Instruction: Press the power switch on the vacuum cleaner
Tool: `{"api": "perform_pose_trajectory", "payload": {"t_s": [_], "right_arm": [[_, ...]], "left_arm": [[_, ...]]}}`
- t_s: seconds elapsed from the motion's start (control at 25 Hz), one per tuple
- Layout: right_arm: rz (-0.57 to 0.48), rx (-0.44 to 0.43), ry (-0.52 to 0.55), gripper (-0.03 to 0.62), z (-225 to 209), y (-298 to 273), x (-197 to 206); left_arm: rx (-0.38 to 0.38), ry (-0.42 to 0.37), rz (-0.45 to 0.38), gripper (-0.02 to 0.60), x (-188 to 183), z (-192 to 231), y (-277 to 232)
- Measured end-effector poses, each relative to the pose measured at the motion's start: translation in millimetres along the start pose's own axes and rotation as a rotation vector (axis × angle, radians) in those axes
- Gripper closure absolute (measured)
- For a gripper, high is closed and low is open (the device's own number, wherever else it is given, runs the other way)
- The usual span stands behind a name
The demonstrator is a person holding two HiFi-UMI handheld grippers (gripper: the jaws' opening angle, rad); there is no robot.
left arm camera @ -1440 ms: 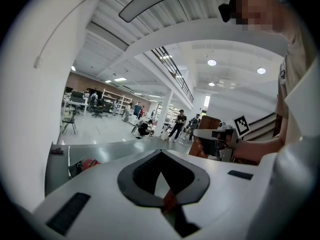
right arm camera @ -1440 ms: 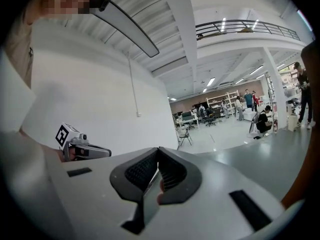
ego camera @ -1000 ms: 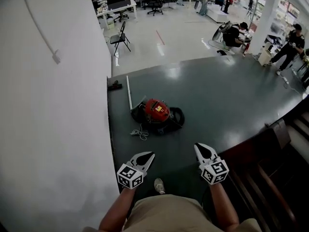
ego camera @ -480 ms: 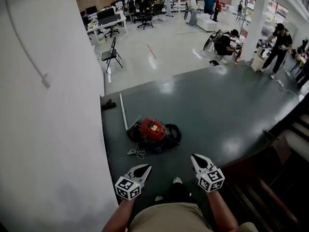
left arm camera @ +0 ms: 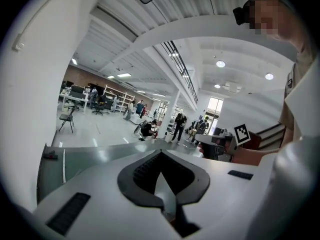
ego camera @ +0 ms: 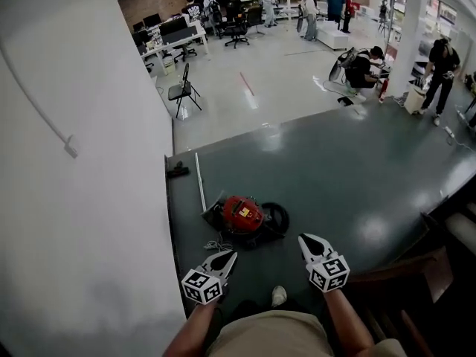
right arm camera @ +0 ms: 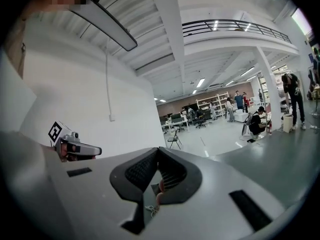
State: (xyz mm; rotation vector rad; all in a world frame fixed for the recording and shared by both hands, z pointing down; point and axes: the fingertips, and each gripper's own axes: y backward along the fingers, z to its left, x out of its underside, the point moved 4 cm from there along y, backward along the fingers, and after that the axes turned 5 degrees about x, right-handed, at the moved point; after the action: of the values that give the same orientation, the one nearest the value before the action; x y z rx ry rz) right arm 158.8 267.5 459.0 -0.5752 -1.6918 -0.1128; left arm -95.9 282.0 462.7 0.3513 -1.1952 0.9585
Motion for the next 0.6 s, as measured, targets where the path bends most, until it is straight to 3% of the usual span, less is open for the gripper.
{"api": "perform_pose_trajectory", "payload": {"t_s": [0.28, 0.6], "right_arm": [[0.08, -0.034, 0.119, 0.582, -21, -33, 6], [0.121, -0.027, 0.1, 0.582, -46, -90, 10]], "left_arm": [[0.037, -0.018, 0.06, 0.577, 3, -18, -51], [-0.054, 0.022, 0.061, 0.577, -8, 63, -58]]}}
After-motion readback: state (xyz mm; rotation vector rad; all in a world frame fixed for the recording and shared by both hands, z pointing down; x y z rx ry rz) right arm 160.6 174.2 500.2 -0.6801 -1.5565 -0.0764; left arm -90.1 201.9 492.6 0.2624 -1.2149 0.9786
